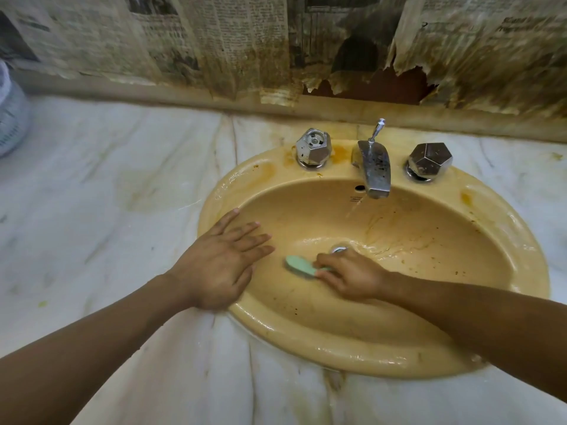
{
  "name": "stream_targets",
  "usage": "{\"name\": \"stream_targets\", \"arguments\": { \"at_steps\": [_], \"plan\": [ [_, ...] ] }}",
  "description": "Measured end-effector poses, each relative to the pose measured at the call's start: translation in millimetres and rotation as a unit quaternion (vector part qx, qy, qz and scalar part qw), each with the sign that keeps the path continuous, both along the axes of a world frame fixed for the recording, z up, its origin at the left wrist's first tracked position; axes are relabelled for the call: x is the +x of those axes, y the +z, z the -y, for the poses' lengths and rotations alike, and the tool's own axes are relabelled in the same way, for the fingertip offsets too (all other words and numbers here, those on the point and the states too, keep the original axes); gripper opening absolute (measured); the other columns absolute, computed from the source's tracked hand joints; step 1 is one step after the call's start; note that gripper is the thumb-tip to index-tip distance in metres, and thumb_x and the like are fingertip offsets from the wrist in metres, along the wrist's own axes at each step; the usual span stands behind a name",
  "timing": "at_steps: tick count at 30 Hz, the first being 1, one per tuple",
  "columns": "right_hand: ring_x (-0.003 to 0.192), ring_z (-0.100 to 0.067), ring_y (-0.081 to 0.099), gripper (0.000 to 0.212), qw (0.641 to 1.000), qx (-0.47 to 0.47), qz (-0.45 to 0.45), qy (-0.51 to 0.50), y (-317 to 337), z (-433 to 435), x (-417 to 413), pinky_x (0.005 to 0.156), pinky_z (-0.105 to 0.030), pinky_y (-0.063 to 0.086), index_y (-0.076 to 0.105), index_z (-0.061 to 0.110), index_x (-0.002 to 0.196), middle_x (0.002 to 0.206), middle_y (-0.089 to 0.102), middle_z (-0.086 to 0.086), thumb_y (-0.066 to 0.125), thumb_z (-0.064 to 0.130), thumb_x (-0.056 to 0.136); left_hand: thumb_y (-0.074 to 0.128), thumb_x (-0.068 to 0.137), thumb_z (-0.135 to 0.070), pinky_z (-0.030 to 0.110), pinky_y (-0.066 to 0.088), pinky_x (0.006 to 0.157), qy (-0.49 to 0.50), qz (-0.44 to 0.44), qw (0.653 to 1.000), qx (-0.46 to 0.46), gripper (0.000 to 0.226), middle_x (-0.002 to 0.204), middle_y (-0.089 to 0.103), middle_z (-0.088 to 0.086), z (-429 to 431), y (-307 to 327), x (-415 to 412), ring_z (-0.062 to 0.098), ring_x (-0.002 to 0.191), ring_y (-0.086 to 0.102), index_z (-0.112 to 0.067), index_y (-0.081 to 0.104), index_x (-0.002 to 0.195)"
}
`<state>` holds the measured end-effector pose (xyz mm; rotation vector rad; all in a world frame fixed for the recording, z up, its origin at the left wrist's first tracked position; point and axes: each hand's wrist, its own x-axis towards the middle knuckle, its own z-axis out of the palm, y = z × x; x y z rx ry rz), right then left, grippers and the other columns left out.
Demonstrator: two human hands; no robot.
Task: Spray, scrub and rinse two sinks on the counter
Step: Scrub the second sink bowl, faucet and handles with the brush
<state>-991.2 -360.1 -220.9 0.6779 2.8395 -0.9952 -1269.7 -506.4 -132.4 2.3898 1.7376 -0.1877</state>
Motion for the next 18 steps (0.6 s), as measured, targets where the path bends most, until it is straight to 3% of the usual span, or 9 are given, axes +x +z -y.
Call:
{"name": "stream_targets", "arguments": {
  "at_steps": [4,6,9,13,16,18],
  "plan": [
    [0.083,-0.03,0.067,0.023,0.994,0.036,-0.048,-0.095,-6,-17,-25,0.065,-0.033,0.045,0.065,0.017,0.113,0.099,0.074,-0.007,0.058,0.034,0.101,0.032,0.1,-0.043,0.053,0.005,0.127,-0.01,-0.005,1.0,0.008,0.054,0.158,0.047,-0.002,-2,0,-1,0.023,0.154,0.03,-0.03,0.054,0.149],
    [0.086,-0.028,0.066,0.025,0.998,0.022,-0.056,-0.036,-1,6,-39,0.069,-0.036,0.05,0.064,0.018,0.114,0.1,0.073,-0.005,0.054,0.037,0.102,0.034,0.101,-0.046,0.053,0.005,0.127,-0.008,-0.005,1.0,0.017,0.054,0.16,0.044,-0.001,-2,-1,-2,0.023,0.155,0.025,-0.031,0.054,0.148],
    [0.079,-0.023,0.063,0.025,0.998,-0.024,-0.029,0.05,-1,21,-16,0.069,-0.034,0.047,0.064,0.016,0.114,0.092,0.071,-0.004,0.052,0.035,0.103,0.037,0.099,-0.051,0.053,0.006,0.127,0.014,-0.001,0.999,0.034,0.057,0.168,0.029,0.003,-2,-3,-3,0.023,0.159,0.011,-0.031,0.052,0.15],
    [0.099,-0.021,0.058,0.021,0.995,-0.044,0.054,-0.072,-6,-8,13,0.074,-0.029,0.038,0.063,0.029,0.116,0.098,0.061,0.01,0.058,0.041,0.1,0.046,0.09,-0.058,0.054,0.003,0.127,0.121,0.031,0.99,0.058,0.085,0.172,-0.013,0.003,-6,-4,0,0.021,0.158,-0.015,-0.027,0.018,0.164],
    [0.107,-0.018,0.049,0.021,0.985,-0.077,0.037,-0.147,1,-12,-10,0.08,-0.031,0.038,0.062,0.031,0.117,0.102,0.062,0.016,0.062,0.041,0.098,0.042,0.091,-0.066,0.051,0.0,0.128,0.196,0.036,0.979,0.052,0.097,0.17,-0.021,-0.004,-17,-4,-4,0.014,0.156,-0.021,-0.026,-0.006,0.165],
    [0.1,-0.018,0.054,0.019,0.985,-0.103,0.011,-0.136,7,5,-33,0.081,-0.03,0.04,0.065,0.029,0.112,0.096,0.065,0.014,0.066,0.039,0.096,0.032,0.096,-0.067,0.049,-0.001,0.128,0.193,0.039,0.979,0.052,0.089,0.17,-0.018,-0.01,-23,-5,-8,0.008,0.156,-0.019,-0.025,-0.009,0.164]
  ]
}}
